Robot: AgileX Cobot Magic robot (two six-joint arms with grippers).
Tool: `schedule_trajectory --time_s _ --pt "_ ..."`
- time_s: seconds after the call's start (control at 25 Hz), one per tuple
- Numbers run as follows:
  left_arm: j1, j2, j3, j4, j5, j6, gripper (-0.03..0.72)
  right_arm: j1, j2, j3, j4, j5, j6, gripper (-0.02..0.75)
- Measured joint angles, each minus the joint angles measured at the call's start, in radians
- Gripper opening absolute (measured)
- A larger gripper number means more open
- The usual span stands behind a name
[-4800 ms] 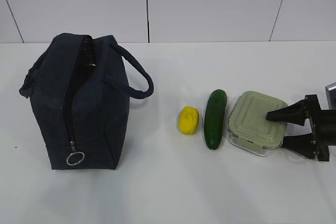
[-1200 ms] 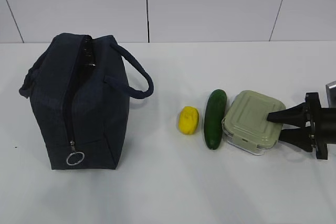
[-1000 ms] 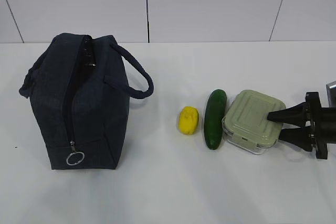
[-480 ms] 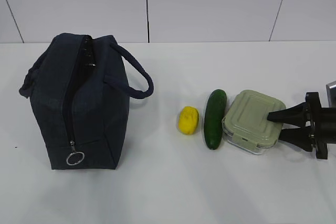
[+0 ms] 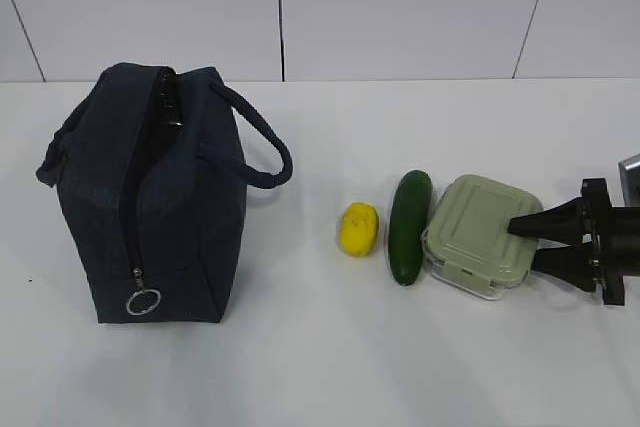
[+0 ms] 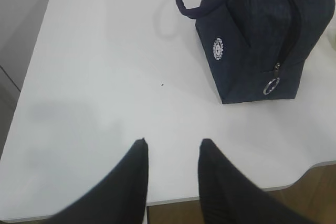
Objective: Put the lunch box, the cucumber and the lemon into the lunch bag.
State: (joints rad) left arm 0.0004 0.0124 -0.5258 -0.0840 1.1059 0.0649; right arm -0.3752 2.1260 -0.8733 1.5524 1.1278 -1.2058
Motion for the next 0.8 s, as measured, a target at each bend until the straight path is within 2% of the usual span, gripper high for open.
schedule_trajectory --time_s 0.8 --pt "0.000 0.000 0.000 -0.003 0.000 0.000 0.235 0.000 -0.065 0.000 -0.035 -0.020 0.026 0.363"
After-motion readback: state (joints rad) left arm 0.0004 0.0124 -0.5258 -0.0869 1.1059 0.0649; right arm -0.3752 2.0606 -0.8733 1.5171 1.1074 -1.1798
